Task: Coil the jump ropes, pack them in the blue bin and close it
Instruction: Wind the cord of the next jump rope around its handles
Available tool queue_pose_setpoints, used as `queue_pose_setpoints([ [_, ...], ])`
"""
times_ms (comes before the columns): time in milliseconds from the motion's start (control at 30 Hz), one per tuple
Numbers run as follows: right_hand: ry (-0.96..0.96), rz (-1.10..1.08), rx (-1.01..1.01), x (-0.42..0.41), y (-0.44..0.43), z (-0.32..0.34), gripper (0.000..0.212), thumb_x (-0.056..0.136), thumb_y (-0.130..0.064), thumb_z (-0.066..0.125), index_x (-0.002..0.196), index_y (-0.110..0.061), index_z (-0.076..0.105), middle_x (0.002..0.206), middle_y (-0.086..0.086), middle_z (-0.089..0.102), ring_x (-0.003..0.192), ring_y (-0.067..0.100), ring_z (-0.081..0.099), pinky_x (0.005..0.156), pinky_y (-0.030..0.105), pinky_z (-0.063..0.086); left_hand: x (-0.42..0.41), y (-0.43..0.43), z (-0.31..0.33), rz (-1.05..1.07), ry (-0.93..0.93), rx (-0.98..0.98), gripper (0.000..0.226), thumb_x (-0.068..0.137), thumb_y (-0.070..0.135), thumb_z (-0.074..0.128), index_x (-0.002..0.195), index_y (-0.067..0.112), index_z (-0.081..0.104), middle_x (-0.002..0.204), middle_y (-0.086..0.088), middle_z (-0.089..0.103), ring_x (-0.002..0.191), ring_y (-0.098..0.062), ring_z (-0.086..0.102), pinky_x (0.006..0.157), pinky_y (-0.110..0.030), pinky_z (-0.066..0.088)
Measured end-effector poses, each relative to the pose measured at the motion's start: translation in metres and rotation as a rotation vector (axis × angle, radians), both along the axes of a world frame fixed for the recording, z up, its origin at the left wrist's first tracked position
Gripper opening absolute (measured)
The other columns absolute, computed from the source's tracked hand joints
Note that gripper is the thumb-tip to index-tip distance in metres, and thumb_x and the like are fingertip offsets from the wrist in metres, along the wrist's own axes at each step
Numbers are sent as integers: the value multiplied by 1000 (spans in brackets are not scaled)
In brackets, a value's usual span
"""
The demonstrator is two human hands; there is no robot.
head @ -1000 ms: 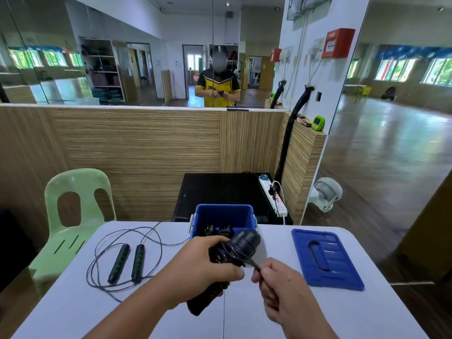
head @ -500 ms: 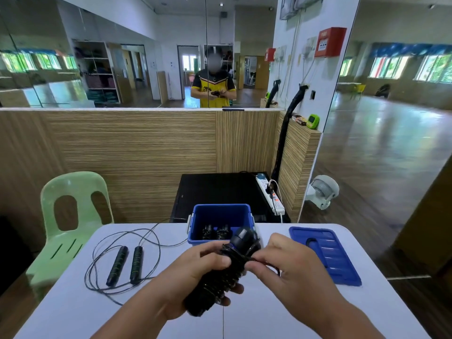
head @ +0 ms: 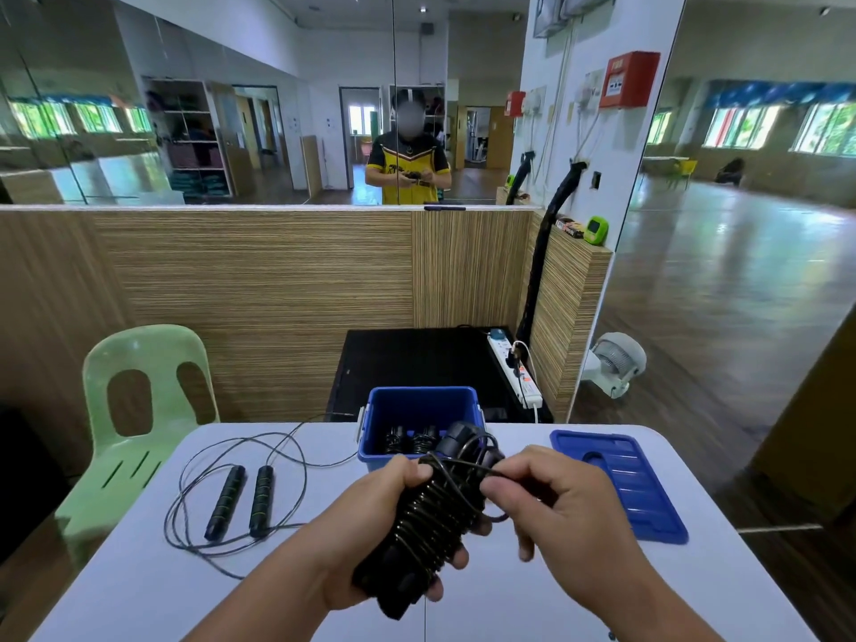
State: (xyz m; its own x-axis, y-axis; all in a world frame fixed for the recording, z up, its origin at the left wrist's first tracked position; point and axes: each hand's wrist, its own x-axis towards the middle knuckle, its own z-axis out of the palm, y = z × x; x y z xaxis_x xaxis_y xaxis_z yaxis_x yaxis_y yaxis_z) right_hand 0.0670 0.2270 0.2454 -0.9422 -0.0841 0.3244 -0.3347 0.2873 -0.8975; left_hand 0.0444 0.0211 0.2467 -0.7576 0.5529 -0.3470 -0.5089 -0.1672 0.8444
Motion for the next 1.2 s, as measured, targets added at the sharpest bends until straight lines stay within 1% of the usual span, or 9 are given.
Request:
queue_pose_setpoints([
  [133, 20, -49, -192, 3, -4, 0, 32, 84, 1, 77, 82, -30, 71, 70, 9, 65, 49, 22, 58, 48, 34, 53, 3, 3, 4, -4, -1, 24, 46, 91, 39, 49, 115, 10, 76, 112, -27, 71, 75, -31, 64, 58, -38, 51],
  [300, 175, -84, -36, 3, 1, -2, 30, 83, -5, 79, 85, -34, 78, 80, -4, 72, 62, 18, 68, 51, 25, 56, 4, 2, 5, -6, 36, 24, 45, 88, 48, 59, 117, 19, 76, 115, -23, 71, 81, -29, 65, 61, -37, 53],
  [400, 205, -54, 33, 3, 2, -6, 19, 83, -15, 81, 91, -32, 79, 83, -8, 72, 67, 19, 69, 53, 28, 57, 3, 3, 7, 51, 106, -42, 42, 86, 50, 66, 111, 18, 75, 111, -23, 71, 83, -32, 65, 61, -39, 53],
  [467, 206, -51, 103, 4, 1, -5, 15, 79, -32, 85, 93, -34, 78, 82, -9, 71, 71, 18, 68, 56, 30, 57, 3, 4, 8, 81, 143, -67, 38, 87, 47, 68, 111, 17, 72, 107, -21, 72, 82, -33, 65, 62, -40, 53],
  [600, 240, -46, 324, 3, 2, 2, 37, 69, -58, 83, 98, -36, 74, 86, -17, 65, 76, 13, 65, 59, 22, 54, 3, 4, 9, 135, 170, -125, 40, 92, 43, 72, 116, 12, 67, 103, -22, 72, 79, -33, 65, 63, -42, 53],
  [733, 330, -36, 520, 0, 0, 7, 30, 78, -52, 72, 104, -39, 67, 89, -24, 59, 81, 5, 62, 62, 21, 54, 4, 5, 10, 133, 129, -116, 41, 92, 44, 67, 118, 13, 68, 105, -23, 72, 81, -34, 65, 64, -43, 53],
  [967, 310, -144, 352, -7, 2, 10, 23, 81, -19, 84, 100, -30, 77, 86, -16, 64, 83, 10, 66, 68, 24, 54, 3, 7, 11, 45, 33, -84, 53, 93, 62, 52, 113, 20, 77, 110, -24, 71, 82, -32, 64, 63, -39, 53],
  [1067, 328, -173, 372, -12, 0, 10, 17, 82, -15, 83, 90, -29, 76, 85, -17, 61, 83, 8, 64, 66, 21, 53, 4, 11, 11, 28, 5, -83, 54, 93, 64, 50, 108, 22, 79, 110, -24, 72, 82, -32, 65, 61, -39, 53],
  [1200, 366, -151, 427, -15, -4, 6, 15, 84, -13, 82, 86, -25, 73, 84, -19, 56, 80, 2, 61, 67, 8, 44, 3, 13, 10, 35, -20, -48, 56, 92, 64, 52, 108, 17, 79, 108, -25, 71, 80, -33, 64, 59, -38, 54],
])
